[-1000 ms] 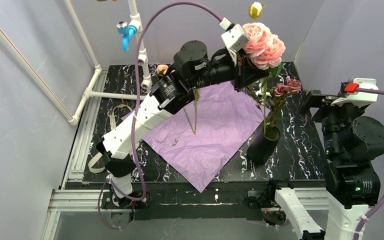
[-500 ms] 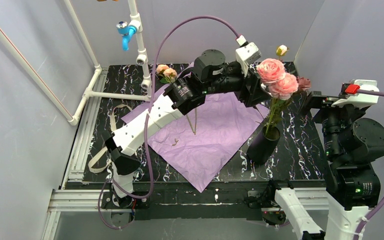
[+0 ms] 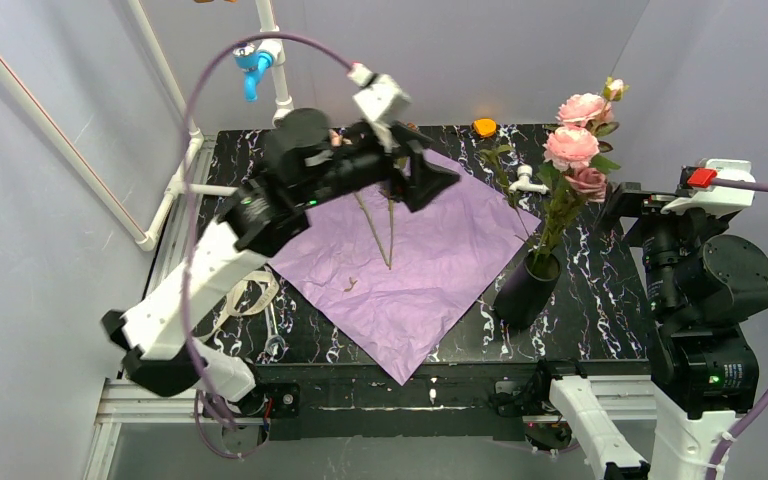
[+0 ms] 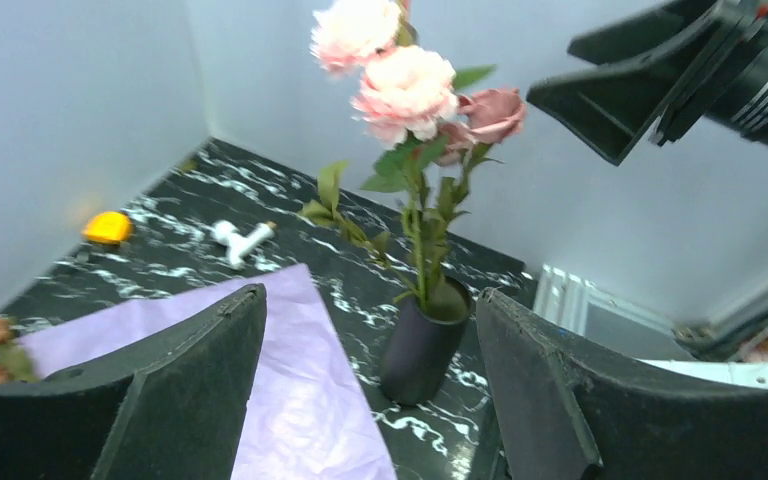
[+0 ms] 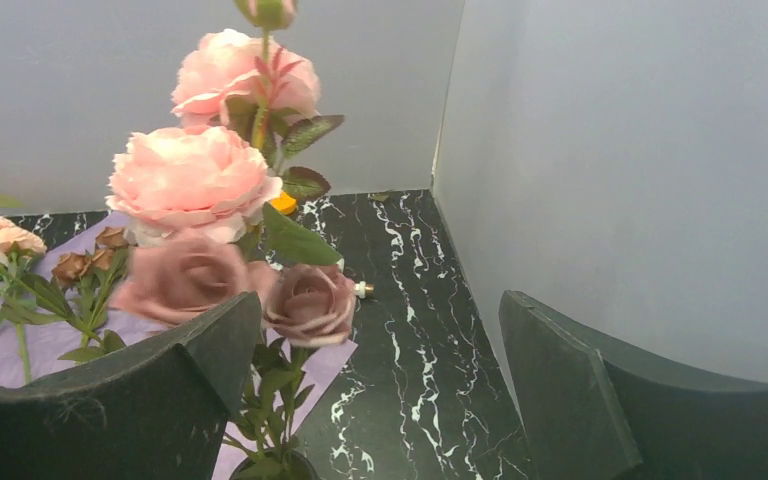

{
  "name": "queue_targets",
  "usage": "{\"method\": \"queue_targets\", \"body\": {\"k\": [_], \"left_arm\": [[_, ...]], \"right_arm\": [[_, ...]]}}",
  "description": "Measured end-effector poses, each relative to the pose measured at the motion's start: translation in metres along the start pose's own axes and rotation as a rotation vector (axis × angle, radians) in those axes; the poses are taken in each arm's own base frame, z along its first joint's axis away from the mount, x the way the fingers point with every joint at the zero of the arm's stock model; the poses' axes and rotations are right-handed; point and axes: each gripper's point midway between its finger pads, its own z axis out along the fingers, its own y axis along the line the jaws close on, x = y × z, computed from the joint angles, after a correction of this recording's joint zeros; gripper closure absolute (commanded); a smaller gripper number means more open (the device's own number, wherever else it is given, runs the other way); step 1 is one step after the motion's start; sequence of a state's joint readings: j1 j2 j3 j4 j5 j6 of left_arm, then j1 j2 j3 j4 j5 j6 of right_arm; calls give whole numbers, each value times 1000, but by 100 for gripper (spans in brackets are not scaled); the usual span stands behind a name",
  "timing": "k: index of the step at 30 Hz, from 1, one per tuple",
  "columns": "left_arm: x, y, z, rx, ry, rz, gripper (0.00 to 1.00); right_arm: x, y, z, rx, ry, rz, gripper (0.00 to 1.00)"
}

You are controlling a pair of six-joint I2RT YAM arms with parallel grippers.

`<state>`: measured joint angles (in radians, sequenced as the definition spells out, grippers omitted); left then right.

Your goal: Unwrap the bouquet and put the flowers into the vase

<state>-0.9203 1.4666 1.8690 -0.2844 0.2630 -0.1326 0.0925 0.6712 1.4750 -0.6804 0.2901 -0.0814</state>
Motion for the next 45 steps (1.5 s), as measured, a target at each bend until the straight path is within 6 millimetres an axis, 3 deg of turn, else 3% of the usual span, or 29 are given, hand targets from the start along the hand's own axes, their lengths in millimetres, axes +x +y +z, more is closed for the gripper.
{"method": "queue_targets", "body": {"k": [4, 8, 12, 18, 22, 28, 31, 38, 45], "left_arm": [[-35, 17, -55, -116, -100, 32, 27], [-35, 45, -90, -257, -101, 15, 29], [7, 75, -93, -378, 17, -6, 29], [105, 108, -70, -440, 336, -34, 29], [148, 122, -56, -453, 488, -47, 31], [189, 161, -21, -541, 641, -70, 42], [212, 197, -10, -649, 692, -123, 44], [260, 294, -13, -932, 775, -212, 46], [299, 349, -33, -1079, 834, -277, 45]], "right_arm": [[0, 0, 0, 0, 0, 5, 2], [2, 1, 1, 0, 4, 11, 2], [4, 2, 2, -1, 10, 19, 1], [5, 2, 3, -1, 12, 21, 2], [6, 2, 5, -2, 17, 18, 1], [9, 4, 11, -3, 37, 3, 2], [12, 4, 15, 0, 48, -10, 2], [16, 3, 21, 10, 69, -26, 2], [19, 0, 26, 25, 86, -48, 2]]}}
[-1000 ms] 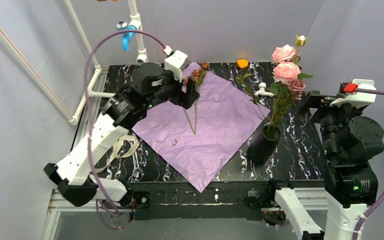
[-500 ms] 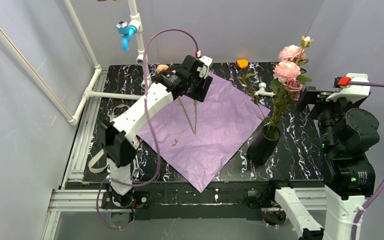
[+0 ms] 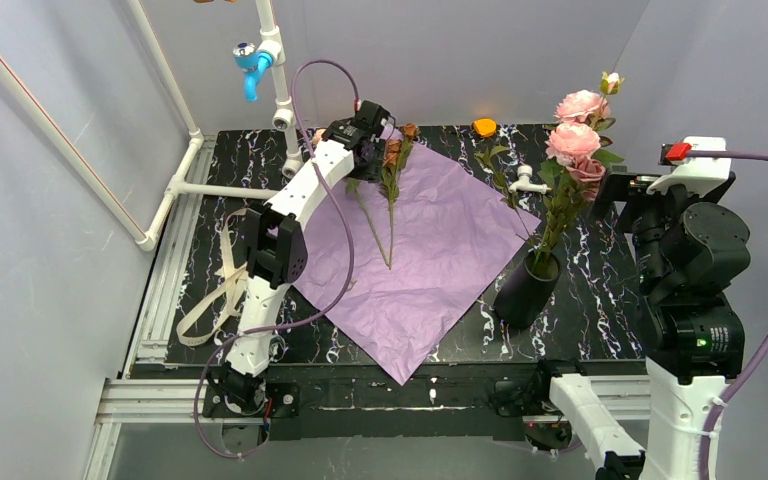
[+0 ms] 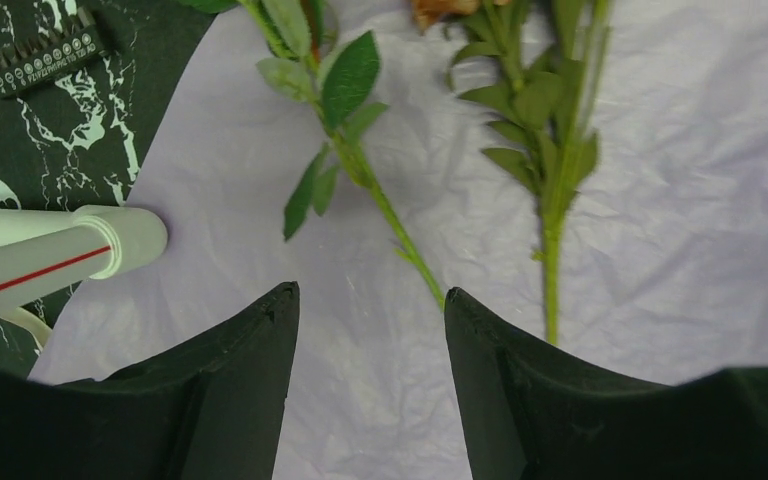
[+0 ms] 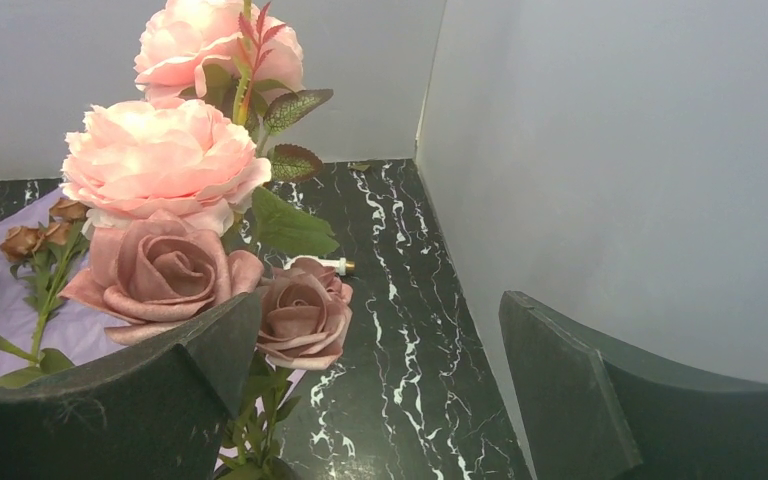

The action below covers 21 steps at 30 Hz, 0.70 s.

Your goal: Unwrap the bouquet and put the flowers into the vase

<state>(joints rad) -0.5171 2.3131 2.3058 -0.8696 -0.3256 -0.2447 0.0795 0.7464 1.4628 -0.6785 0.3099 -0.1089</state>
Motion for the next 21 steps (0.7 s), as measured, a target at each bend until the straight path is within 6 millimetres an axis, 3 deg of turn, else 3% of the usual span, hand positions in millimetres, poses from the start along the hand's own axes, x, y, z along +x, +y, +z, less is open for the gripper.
{"method": "queue_targets", "body": {"k": [9, 15, 21], "left_arm": [[20, 22, 58, -52, 76, -36, 39], [16, 24, 90, -38, 59, -59, 37], [17, 21, 116, 11, 55, -87, 47]], "right_arm": [[5, 1, 9, 6, 26, -10, 1], [10, -2, 17, 24, 53, -18, 2], [13, -6, 21, 42, 72, -21, 2]]}}
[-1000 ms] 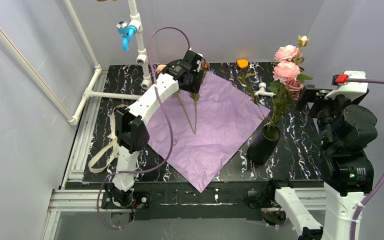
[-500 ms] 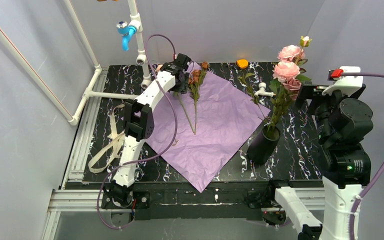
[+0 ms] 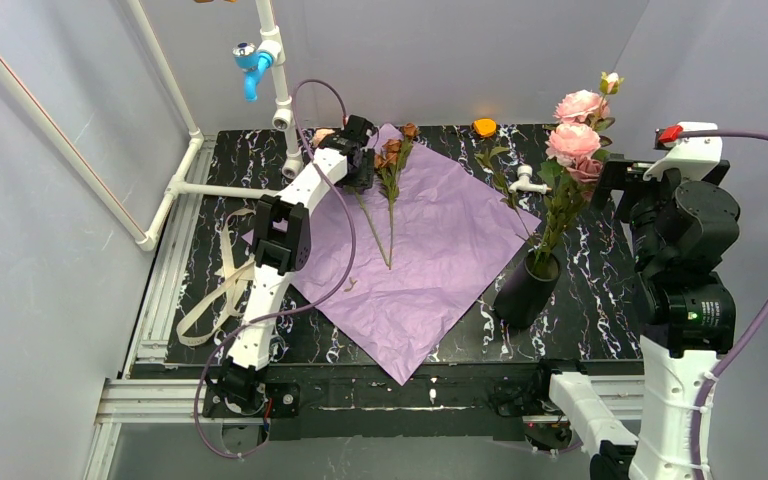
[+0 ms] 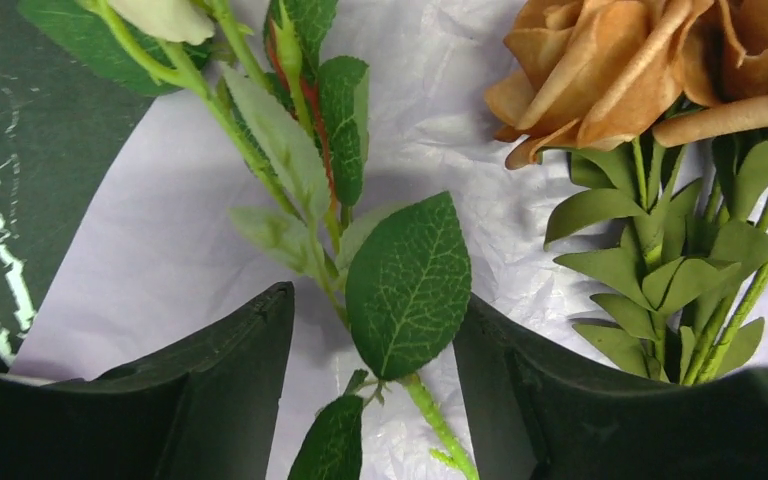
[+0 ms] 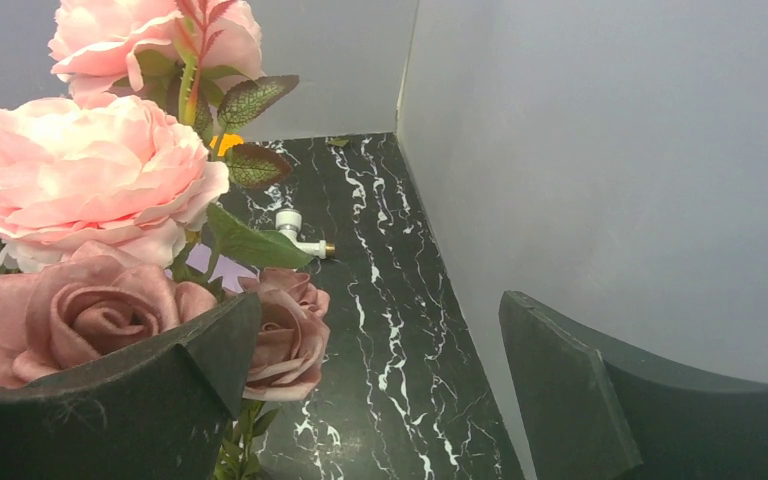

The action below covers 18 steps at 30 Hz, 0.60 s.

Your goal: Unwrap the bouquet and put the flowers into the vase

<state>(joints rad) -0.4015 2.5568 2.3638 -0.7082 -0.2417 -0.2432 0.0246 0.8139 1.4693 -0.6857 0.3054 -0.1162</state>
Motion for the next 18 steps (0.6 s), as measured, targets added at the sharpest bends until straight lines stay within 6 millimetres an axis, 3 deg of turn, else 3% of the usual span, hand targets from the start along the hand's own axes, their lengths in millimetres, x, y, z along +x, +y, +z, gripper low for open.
{"method": "queue_targets", "body": {"k": [2, 9, 13, 18], "left_arm": [[1, -3, 4, 24, 6, -5, 55], [-4, -17, 0, 109, -11, -18, 100], [-2, -20, -16, 149, -3, -25, 100], [-20, -21, -62, 197, -51, -39, 100]], "right_arm": [[-1, -1, 1, 4, 1, 0, 2], [-2, 0, 0, -6, -2, 1, 2], [-3, 1, -1, -15, -10, 3, 2], [-7, 2, -7, -28, -32, 8, 2]]}}
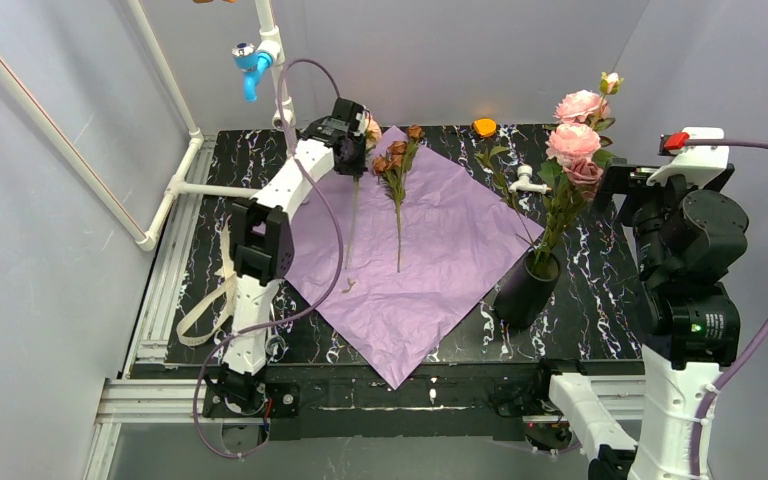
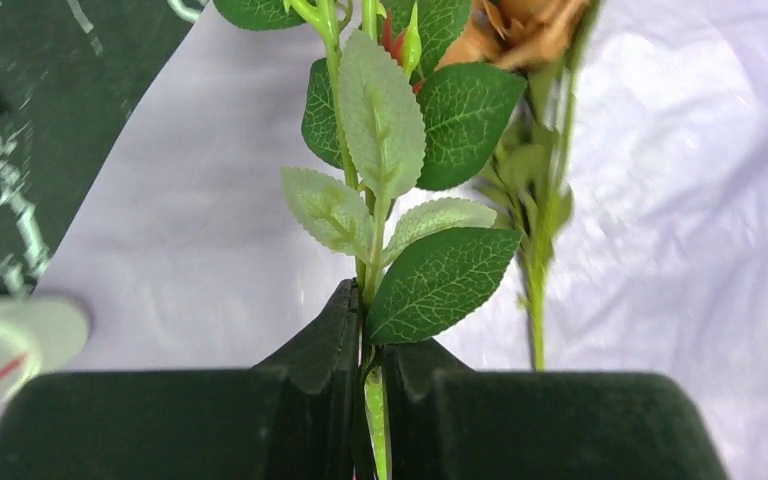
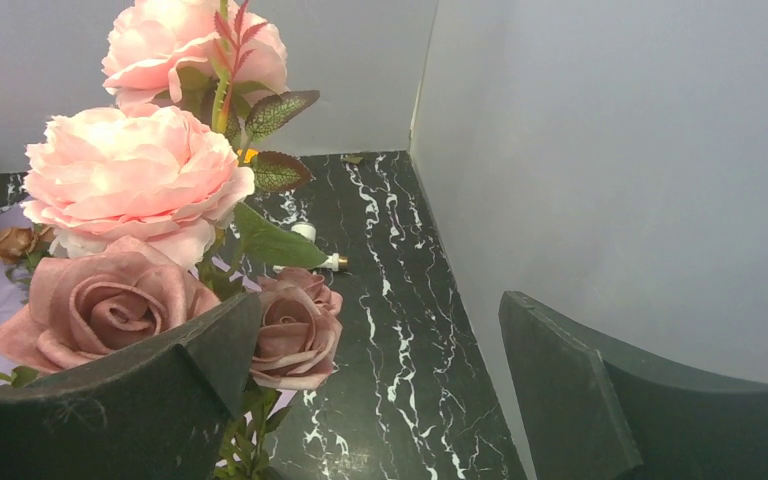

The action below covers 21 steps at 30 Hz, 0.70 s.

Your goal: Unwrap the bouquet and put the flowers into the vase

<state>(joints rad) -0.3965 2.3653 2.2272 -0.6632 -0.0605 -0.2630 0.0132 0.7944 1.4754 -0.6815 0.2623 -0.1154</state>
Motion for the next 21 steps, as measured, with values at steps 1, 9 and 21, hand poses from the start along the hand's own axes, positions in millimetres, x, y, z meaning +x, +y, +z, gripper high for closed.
{"method": "queue_targets", "body": {"k": [1, 9, 21], "left_arm": [[-3, -1, -14, 8, -14, -1, 100], [46, 7, -128, 46, 45, 5, 100], [188, 37, -128, -56, 488, 57, 78]], "right_arm": [[-2, 0, -1, -1, -7, 1, 2], [-4, 0, -12, -10, -37, 13, 2], [-2, 4, -16, -32, -46, 28, 2]]}}
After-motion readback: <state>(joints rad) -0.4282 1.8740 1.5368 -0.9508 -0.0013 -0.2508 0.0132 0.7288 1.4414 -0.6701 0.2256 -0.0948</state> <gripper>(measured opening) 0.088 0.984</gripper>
